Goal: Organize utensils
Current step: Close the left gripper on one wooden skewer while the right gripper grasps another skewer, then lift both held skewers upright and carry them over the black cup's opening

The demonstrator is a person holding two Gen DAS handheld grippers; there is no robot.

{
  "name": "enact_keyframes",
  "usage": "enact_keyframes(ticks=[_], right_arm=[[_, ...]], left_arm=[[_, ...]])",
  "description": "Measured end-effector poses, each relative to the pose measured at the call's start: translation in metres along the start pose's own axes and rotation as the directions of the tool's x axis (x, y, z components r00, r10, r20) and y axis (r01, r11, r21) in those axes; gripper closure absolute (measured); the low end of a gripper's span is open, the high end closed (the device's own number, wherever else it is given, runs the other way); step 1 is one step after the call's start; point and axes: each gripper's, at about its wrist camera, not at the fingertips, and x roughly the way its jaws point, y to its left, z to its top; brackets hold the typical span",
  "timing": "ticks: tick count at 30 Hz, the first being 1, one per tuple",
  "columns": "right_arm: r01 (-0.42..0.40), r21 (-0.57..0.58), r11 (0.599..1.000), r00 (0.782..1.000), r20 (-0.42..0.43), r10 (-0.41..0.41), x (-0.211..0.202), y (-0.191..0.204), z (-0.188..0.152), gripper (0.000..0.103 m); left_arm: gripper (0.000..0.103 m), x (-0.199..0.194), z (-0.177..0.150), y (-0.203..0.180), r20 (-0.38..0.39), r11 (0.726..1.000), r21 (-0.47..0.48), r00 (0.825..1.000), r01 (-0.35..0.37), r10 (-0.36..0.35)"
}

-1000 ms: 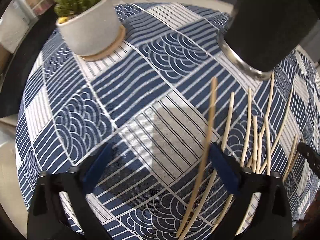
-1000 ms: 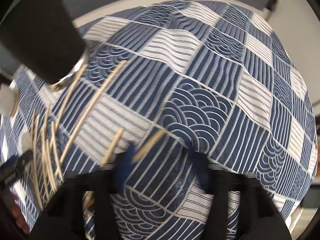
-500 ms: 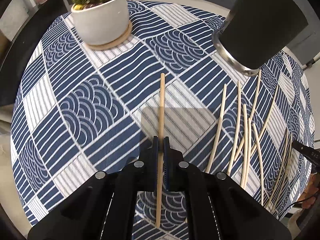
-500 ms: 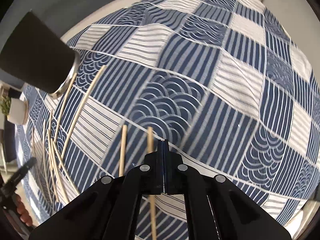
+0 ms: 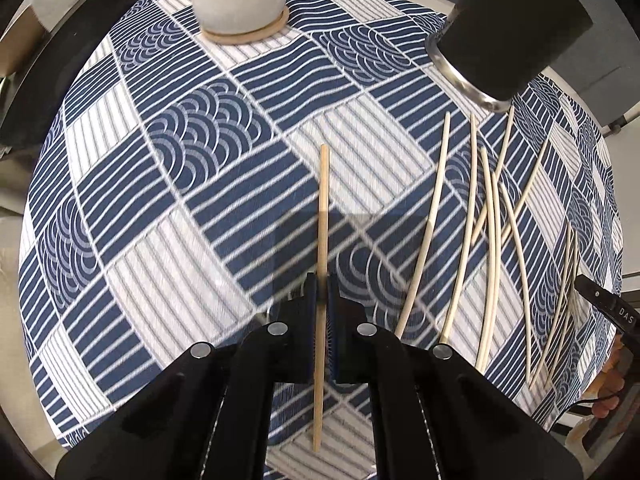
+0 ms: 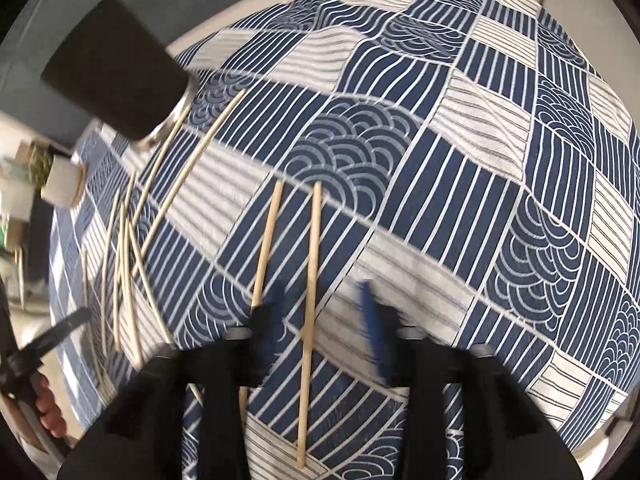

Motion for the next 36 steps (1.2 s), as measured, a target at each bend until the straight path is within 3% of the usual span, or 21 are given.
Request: enact_keyframes(ticks=[4,7,10,18,25,32,36], right_arm=[[0.150,-0.122,0.981,0.989,0.031,-0.147,0.001,0.021,-0.012,0.065],[0.221,-0.117,0.968,0.975,0.058,-0.216,-0.001,0.029,-0.018,0.068],[0.198,-0.147,0.969,0.980,0.051,-0.193,0.001,0.039,-0.019,0.098],[0.076,-0.011,0.997,0.996,0.045,-0.075,-0.011,0.002,-0.023,0.098],[0.064,0.022,0.998,0.991,0.119,-0.066,-0.055,-0.019,-0.023,0.098],[0.008,0.000,1.000,0.970,0.244,-0.008,-0.112,-0.028,-0.009,0.098],[0.000,-0.024,1.000,0.943,0.334,0.008,-0.145,-0.024,0.003,0.098]], left_arm=[[0.098,0.000,-0.006,0.004,-0.004,1.000,-0.006,1.000,0.005,-0.005],[0.098,-0.004,-0.011,0.007,-0.001,1.000,-0.013,1.000,0.010,-0.010],[0.098,-0.011,-0.019,0.011,0.007,1.000,-0.021,1.000,0.019,-0.019],[0.098,-0.042,-0.037,0.016,0.060,1.000,-0.011,0.998,0.021,-0.021],[0.098,-0.065,-0.039,-0.004,0.123,0.999,0.033,0.992,-0.012,0.007],[0.098,-0.098,-0.019,-0.025,0.199,0.998,0.054,0.979,0.026,-0.036],[0.098,-0.127,-0.004,-0.038,0.267,0.994,0.094,0.961,0.053,-0.077]])
